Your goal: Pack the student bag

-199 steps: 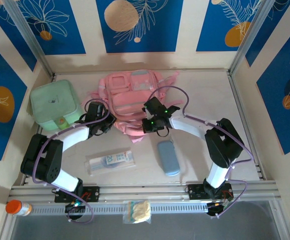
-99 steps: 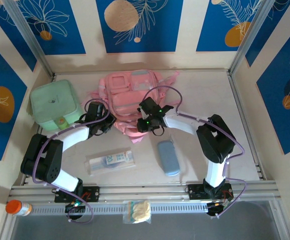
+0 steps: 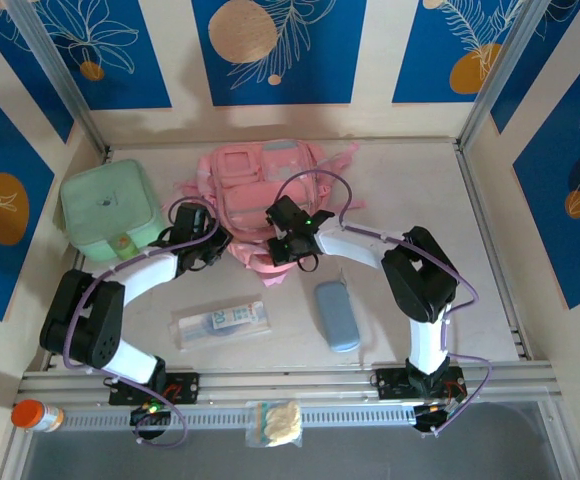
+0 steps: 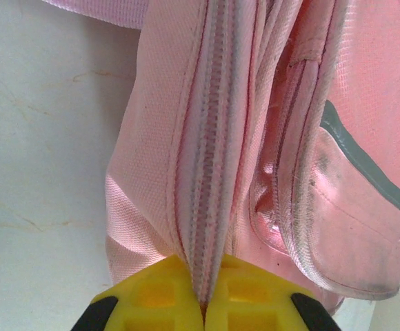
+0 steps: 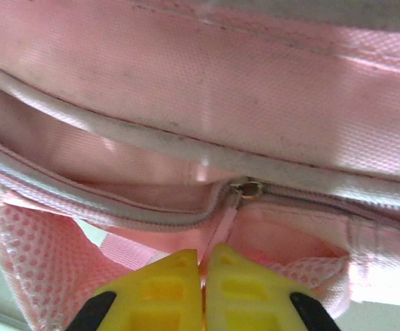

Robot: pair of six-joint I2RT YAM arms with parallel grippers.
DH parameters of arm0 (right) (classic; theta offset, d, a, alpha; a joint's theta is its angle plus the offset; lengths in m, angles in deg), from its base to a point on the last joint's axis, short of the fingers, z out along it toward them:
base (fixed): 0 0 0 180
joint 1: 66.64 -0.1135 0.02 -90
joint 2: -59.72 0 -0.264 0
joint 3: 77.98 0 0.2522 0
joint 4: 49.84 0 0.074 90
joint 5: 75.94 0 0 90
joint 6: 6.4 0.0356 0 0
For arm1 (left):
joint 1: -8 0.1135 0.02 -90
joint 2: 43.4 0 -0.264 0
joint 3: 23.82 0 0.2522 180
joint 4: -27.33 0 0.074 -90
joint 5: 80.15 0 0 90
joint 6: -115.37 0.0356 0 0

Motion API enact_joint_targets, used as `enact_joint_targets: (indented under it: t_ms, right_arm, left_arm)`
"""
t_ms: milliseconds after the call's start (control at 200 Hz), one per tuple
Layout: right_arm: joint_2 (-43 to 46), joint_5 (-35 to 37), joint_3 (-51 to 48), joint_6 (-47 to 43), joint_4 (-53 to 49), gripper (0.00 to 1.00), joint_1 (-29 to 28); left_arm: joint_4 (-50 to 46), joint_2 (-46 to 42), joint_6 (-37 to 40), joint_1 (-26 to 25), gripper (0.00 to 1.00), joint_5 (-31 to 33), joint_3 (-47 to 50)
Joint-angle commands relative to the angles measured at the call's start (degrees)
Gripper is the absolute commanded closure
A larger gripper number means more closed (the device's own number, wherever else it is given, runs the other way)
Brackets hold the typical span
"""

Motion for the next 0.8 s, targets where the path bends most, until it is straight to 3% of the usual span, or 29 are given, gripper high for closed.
enact_joint_targets:
  t_ms: [0,170,255,380,490,605,695,795]
  right_arm:
    - [2.1,0.9,-1.1,-0.9,0.0,1.00,0.1]
    - [7.4,5.7,-3.5,-0.6,-4.1,1.00,0.4]
    - [10.0,4.6,-5.9,-0.6,-4.5,1.00,0.8]
    - [12.6,2.8,-6.8,-0.8,-3.2,1.00,-1.2]
    - [12.7,-0.7,-5.3,1.2,0.3,1.00,-2.4]
    - [10.7,4.0,-2.3,3.2,-2.2,1.00,-2.4]
    - [10.7,3.7,-3.3,2.7,-0.7,1.00,-2.1]
    - [10.2,1.5,-4.3,2.4,1.1,1.00,-2.0]
  left_arm:
    - [1.9,-3.1,2.3,-0.1,1.00,1.9,-1.9]
    - [-0.4,-1.1,6.3,3.2,1.00,0.1,-4.6]
    - [-3.6,2.0,10.3,5.8,1.00,-1.3,-8.7]
    - [1.0,7.4,14.9,9.0,1.00,-11.4,-13.4]
    - [-3.2,7.8,18.2,9.2,0.84,-13.6,-16.1]
    - [-4.5,1.4,16.5,9.3,0.60,-9.5,-9.8]
    - [-4.8,-3.1,11.4,8.4,0.54,-9.2,-5.0]
    - [-1.6,-7.5,2.8,2.7,0.49,-5.2,0.7]
